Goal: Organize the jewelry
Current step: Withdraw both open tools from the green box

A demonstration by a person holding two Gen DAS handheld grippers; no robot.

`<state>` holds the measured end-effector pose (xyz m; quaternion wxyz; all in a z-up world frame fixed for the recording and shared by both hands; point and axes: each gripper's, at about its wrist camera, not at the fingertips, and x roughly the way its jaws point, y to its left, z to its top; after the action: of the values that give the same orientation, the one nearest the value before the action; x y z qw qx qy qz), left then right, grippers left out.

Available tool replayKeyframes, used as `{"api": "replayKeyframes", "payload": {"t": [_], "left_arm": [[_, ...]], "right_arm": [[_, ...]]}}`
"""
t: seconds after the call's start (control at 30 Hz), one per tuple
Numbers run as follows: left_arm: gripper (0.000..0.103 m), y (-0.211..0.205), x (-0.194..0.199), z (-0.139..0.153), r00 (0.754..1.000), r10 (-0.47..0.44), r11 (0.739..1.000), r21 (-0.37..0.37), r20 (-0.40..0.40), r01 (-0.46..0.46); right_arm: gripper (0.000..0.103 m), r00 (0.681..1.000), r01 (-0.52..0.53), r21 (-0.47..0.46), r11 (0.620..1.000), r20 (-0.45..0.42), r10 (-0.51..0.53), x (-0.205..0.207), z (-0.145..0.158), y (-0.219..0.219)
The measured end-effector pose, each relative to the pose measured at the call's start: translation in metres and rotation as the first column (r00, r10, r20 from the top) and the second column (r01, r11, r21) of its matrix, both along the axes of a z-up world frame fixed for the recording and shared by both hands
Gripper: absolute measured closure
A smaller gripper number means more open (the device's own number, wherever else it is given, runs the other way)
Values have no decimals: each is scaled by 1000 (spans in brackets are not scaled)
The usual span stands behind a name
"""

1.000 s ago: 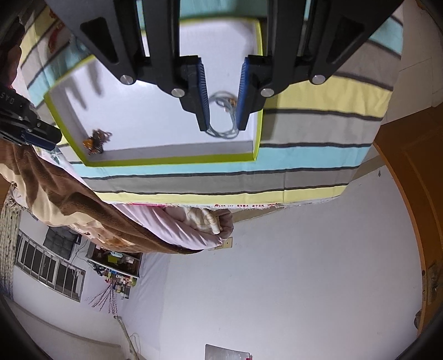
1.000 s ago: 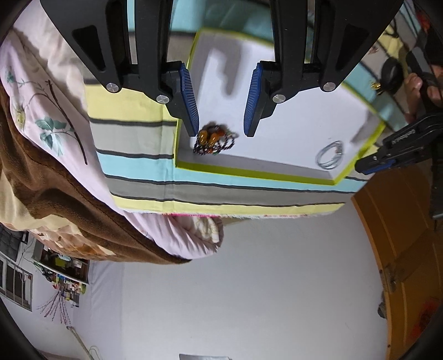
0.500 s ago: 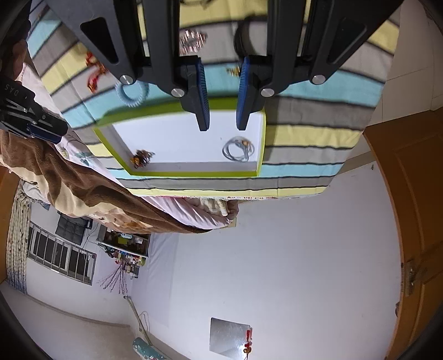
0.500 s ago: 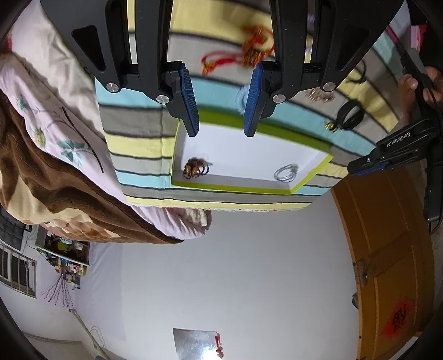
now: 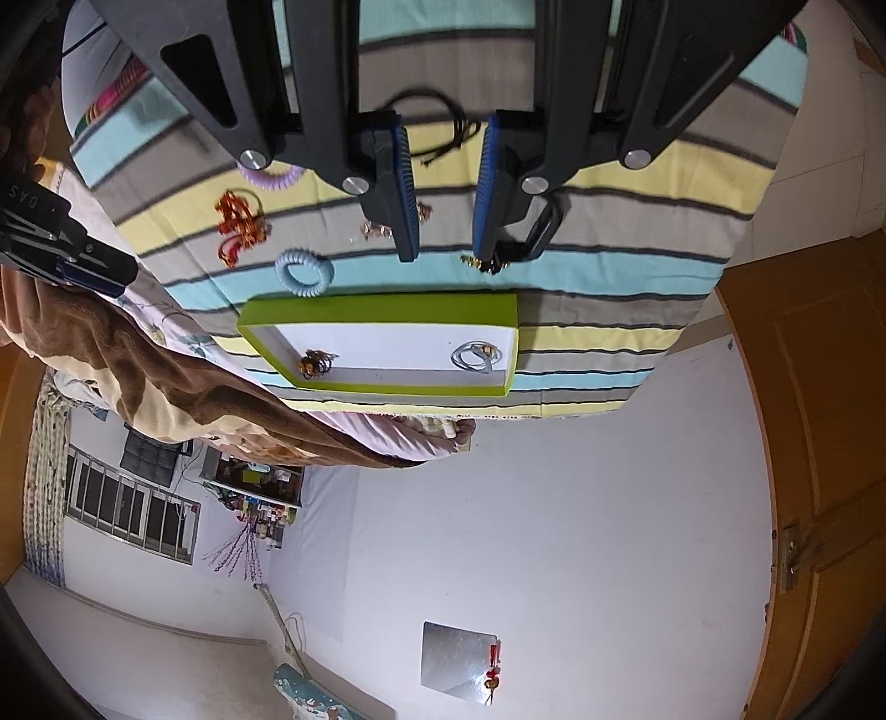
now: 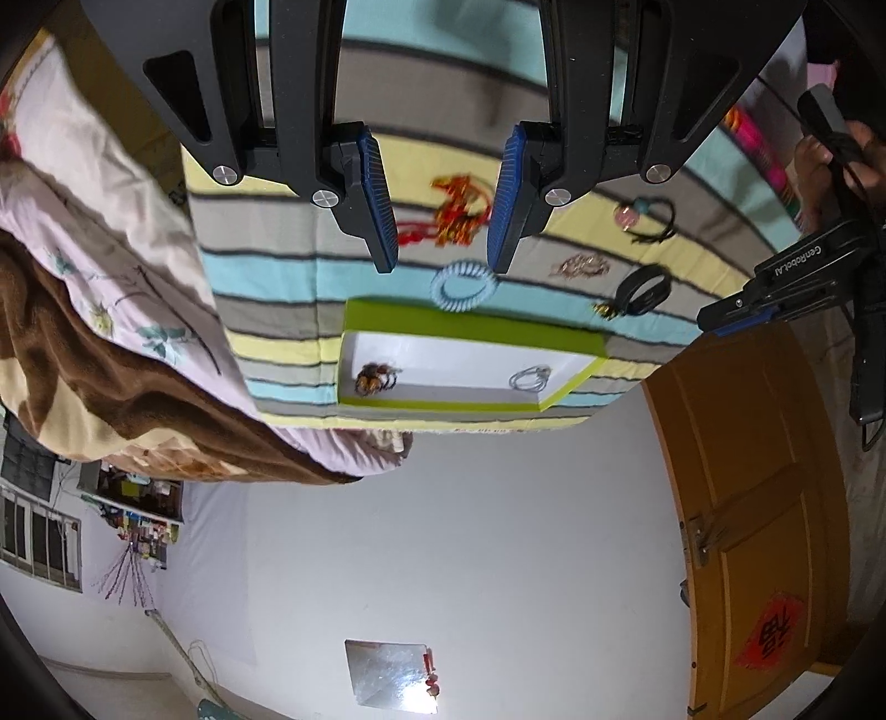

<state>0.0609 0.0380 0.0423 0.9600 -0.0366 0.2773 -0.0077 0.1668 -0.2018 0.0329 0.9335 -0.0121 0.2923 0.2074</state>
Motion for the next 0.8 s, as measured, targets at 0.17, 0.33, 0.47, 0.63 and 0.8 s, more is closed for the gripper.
{"api": "replayKeyframes", "payload": {"t": [0.17, 0.33, 0.47, 0.63, 0.8], "left_arm": [[82, 0, -15, -3, 1000, 0, 1000, -3, 7, 0], [82, -2, -21, -9, 1000, -3, 1000, -9, -6, 3], [82, -3, -23, -13, 1000, -7, 1000, -15, -16, 7], [82, -7, -20, -20, 999, -30, 999, -16, -34, 30], [80, -13, -15, -29, 996, -63, 998, -19, -61, 62]], "right_arm": [[68, 1000, -9, -4, 1000, -12, 9, -11, -5, 0], [68, 1000, -11, 1, 1000, -27, 11, -12, -8, 1], [68, 999, -11, 2, 1000, -40, 11, -10, -11, 2], [68, 998, -13, -3, 1000, -60, 13, -5, -17, 5], [68, 996, -12, -8, 1000, -90, 12, 4, -27, 8]]}}
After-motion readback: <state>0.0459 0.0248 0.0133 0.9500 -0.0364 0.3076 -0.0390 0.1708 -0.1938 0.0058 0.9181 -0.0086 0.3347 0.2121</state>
